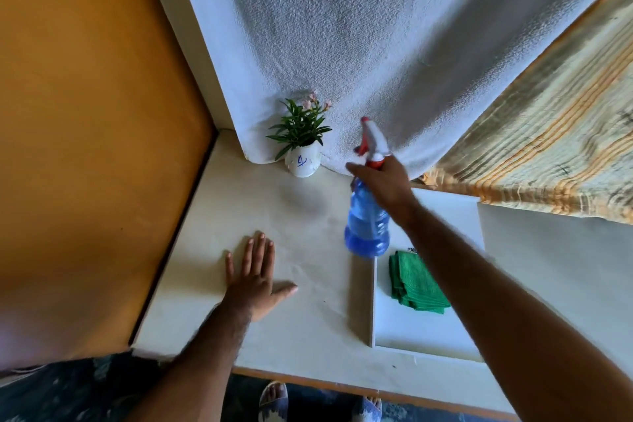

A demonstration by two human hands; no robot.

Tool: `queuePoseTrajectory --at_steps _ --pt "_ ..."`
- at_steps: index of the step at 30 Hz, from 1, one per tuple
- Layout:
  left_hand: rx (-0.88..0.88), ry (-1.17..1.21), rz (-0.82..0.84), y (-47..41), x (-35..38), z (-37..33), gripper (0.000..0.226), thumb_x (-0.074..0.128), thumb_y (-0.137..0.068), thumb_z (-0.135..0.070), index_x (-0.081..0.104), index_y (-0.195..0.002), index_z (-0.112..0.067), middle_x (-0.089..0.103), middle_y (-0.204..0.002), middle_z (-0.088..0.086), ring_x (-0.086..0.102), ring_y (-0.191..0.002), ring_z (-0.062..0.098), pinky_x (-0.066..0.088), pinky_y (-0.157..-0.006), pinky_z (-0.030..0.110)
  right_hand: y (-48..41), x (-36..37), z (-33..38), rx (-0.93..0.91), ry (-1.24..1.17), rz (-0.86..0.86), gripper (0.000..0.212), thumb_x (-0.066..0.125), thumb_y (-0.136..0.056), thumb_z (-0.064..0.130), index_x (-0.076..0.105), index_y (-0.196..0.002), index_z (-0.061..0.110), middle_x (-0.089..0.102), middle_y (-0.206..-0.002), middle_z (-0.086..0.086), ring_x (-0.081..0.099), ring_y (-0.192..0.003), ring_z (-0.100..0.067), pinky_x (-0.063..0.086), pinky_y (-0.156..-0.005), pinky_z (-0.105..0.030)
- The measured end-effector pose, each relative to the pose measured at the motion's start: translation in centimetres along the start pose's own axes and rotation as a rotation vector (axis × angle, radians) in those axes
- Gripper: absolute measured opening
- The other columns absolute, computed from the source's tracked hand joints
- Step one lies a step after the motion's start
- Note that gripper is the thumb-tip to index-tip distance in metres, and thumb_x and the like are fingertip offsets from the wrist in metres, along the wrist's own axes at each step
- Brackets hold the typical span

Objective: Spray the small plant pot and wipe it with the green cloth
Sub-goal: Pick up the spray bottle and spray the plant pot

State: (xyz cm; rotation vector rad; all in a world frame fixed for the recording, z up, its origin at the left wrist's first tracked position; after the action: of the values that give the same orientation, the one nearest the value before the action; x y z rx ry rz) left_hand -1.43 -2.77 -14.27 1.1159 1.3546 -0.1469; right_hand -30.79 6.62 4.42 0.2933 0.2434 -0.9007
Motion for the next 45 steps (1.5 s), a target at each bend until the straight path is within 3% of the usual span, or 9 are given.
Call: queuePoseTrajectory --at_steps 3,7,17,21,26,29,36,41,45 --pt "0.001 -0.002 0.001 0.1 0.2 -0.2 0.117 0.022 -0.084 -0.093 -0.046 -0.144 -0.019 -0.05 -0.159 0.004 -0.044 -0.148 0.023 -0.024 -0.121 0.064 1.1 4.5 -1.7 0.102 0.106 0.082 0.023 0.084 -0.078 0.024 0.071 -0.095 0.016 0.077 -0.085 -0.012 0.074 -0.083 -0.033 0.059 -0.083 -0.043" --pt "-0.001 0.014 -0.042 0.1 0.3 0.1 0.117 0.028 -0.084 -0.091 -0.04 -0.15 -0.022 -0.041 -0.167 0.001 -0.035 -0.156 0.023 -0.026 -0.12 0.062 1.8 7.9 -3.6 0.151 0.198 0.11 0.014 0.082 -0.076 0.026 0.072 -0.086 0.021 0.07 -0.077 0.005 0.07 -0.085 -0.021 0.051 -0.078 -0.03" --pt "0.012 0.025 -0.042 0.2 0.5 0.2 0.115 0.027 -0.085 -0.09 -0.045 -0.143 -0.022 -0.056 -0.152 -0.003 -0.045 -0.147 0.019 -0.026 -0.121 0.062 1.2 10.2 -4.4 0.243 0.319 0.12 0.019 0.067 -0.074 0.037 0.069 -0.076 0.018 0.072 -0.054 0.005 0.072 -0.063 -0.013 0.059 -0.069 -0.03" --pt "0.01 0.02 -0.051 0.1 0.5 0.2 0.115 0.028 -0.085 -0.09 -0.042 -0.145 -0.022 -0.05 -0.159 -0.001 -0.041 -0.152 0.022 -0.028 -0.119 0.061 1.1 10.0 -3.7 0.229 0.449 0.045 0.02 0.064 -0.067 0.037 0.063 -0.056 0.021 0.059 -0.039 0.018 0.059 -0.049 -0.005 0.038 -0.047 -0.022" --pt "0.011 0.015 -0.06 0.1 0.5 0.2 0.112 0.027 -0.085 -0.09 -0.044 -0.143 -0.025 -0.051 -0.157 0.0 -0.045 -0.147 0.02 -0.028 -0.119 0.063 1.0 10.1 -3.5 0.226 0.48 0.023 0.021 0.064 -0.068 0.036 0.06 -0.053 0.022 0.054 -0.038 0.029 0.054 -0.047 -0.001 0.034 -0.046 -0.021" --pt "0.012 0.012 -0.069 0.2 0.4 0.1 0.112 0.027 -0.086 -0.09 -0.045 -0.143 -0.026 -0.052 -0.157 -0.001 -0.045 -0.148 0.021 -0.031 -0.117 0.062 0.9 9.9 -3.5 0.215 0.487 0.005 0.02 0.064 -0.069 0.036 0.059 -0.055 0.022 0.056 -0.038 0.01 0.056 -0.051 -0.007 0.037 -0.049 -0.023" --pt "0.01 -0.023 -0.072 0.5 -0.2 0.0 0.111 0.025 -0.086 -0.09 -0.046 -0.142 -0.025 -0.046 -0.164 0.002 -0.041 -0.152 0.023 -0.047 -0.1 0.052 0.9 10.2 -3.5 0.209 0.506 0.02 0.016 0.063 -0.07 0.032 0.06 -0.059 0.02 0.059 -0.041 0.008 0.058 -0.052 -0.007 0.036 -0.047 -0.022" --pt "0.012 0.006 -0.038 0.4 -0.1 0.0 0.11 0.024 -0.087 -0.089 -0.046 -0.142 -0.026 -0.049 -0.161 0.001 -0.041 -0.153 0.024 -0.033 -0.116 0.061 1.1 9.8 -3.3 0.214 0.507 -0.003 0.019 0.062 -0.069 0.03 0.057 -0.054 0.019 0.052 -0.034 0.027 0.051 -0.046 -0.001 0.031 -0.044 -0.02" --pt "0.013 0.003 -0.028 0.4 -0.1 0.0 0.109 0.024 -0.087 -0.089 -0.047 -0.141 -0.026 -0.05 -0.159 0.001 -0.04 -0.153 0.024 -0.028 -0.12 0.063 1.2 9.8 -3.0 0.209 0.503 -0.011 0.019 0.063 -0.071 0.029 0.056 -0.056 0.02 0.053 -0.036 0.01 0.051 -0.048 -0.004 0.031 -0.045 -0.021"
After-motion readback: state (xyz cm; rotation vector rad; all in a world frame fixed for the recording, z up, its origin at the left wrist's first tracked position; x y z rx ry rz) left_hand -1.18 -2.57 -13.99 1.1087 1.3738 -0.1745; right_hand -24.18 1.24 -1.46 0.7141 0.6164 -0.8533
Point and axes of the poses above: each hand's wrist, its own y-axis away from the middle knuckle, its own x-axis out of the palm, z = x × y, the point moved 7 cm from there along -y, towards the middle knuckle
